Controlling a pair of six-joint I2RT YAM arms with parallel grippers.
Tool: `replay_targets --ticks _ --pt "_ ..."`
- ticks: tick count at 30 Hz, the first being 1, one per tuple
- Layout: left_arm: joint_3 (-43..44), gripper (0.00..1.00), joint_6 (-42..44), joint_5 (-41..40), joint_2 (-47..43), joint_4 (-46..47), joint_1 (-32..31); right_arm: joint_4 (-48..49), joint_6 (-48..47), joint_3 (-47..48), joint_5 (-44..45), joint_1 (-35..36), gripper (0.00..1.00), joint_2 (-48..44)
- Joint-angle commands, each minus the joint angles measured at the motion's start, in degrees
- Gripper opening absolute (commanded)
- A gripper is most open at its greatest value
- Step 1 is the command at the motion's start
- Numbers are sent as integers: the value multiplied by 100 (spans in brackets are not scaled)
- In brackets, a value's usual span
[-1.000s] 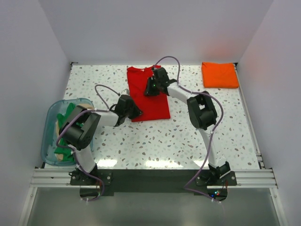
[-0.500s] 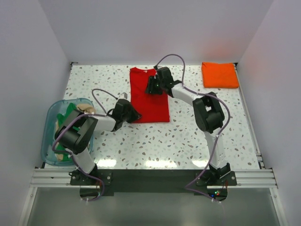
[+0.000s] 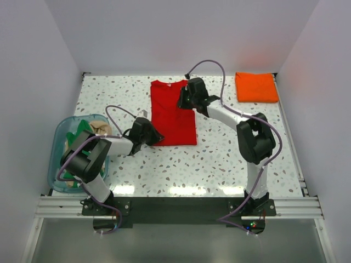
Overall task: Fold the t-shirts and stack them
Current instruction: Fold the tshirt
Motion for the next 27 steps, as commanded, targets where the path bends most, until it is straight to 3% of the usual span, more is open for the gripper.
replay_targets --ticks 1,10,13,23,27 --pt "-201 0 137 14 -57 -561 -57 -136 -68 5 376 214 21 110" --pt "-351 0 154 40 -180 -552 -57 -777 -51 594 805 434 20 1199" --pt "-386 0 163 49 -216 -535 -57 -830 -59 638 1008 434 25 1411" --pt "-369 0 181 76 -461 -692 -31 -901 -384 410 1193 487 55 928" --pt "-193 10 356 5 -821 -947 109 -936 -481 322 1062 487 68 472"
